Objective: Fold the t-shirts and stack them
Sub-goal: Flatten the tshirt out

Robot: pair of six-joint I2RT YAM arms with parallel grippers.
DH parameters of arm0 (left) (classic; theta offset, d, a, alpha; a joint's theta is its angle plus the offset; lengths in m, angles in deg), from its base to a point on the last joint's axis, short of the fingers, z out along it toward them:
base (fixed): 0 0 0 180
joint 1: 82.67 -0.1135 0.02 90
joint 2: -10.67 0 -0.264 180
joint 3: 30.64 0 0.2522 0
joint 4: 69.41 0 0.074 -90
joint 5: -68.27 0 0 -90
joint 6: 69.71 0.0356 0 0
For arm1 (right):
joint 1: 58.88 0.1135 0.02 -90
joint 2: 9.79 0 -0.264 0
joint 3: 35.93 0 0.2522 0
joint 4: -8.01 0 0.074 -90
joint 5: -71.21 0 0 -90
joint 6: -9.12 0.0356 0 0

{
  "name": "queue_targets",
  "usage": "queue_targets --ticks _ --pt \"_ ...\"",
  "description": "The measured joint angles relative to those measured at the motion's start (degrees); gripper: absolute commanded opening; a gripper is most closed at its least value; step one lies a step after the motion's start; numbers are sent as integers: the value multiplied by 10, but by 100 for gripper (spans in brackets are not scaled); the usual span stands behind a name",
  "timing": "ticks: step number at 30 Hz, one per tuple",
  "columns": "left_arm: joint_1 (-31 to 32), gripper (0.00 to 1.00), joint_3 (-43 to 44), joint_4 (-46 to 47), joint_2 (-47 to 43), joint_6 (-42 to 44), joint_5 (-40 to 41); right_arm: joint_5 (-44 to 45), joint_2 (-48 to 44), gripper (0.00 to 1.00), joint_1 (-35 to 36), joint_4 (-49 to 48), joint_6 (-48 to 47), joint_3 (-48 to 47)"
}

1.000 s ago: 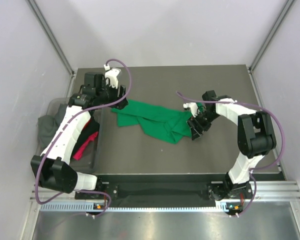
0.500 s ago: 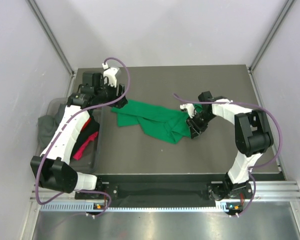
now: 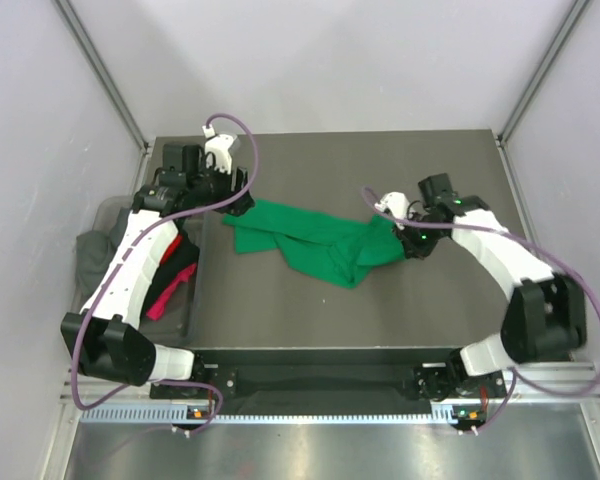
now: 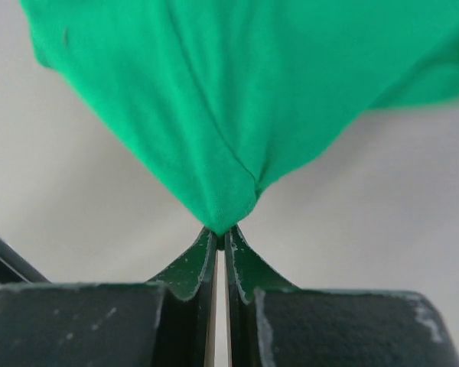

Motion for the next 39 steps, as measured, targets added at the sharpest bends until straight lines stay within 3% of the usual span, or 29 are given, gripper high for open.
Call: queue_targets --ticks 5,10,15,23,24,28,31,39 --pt "2 67 35 -14 19 11 8 66 -162 0 -14 53 -56 6" --pt "21 67 87 -37 89 45 40 137 -268 0 -37 95 -108 89" --pt "42 65 102 -75 179 92 82 176 -273 0 -124 101 -153 174" --pt "59 58 115 -112 278 176 205 181 -234 2 -241 78 -186 180" --pt "59 58 116 -112 290 181 210 181 -228 5 -246 77 -186 180" --pt "58 56 120 -114 328 198 233 172 -217 47 -250 74 -180 179" --pt "58 56 121 -113 354 204 243 169 -217 54 -251 69 -176 174" --pt "58 52 130 -113 398 206 247 157 -219 55 -252 64 -166 164"
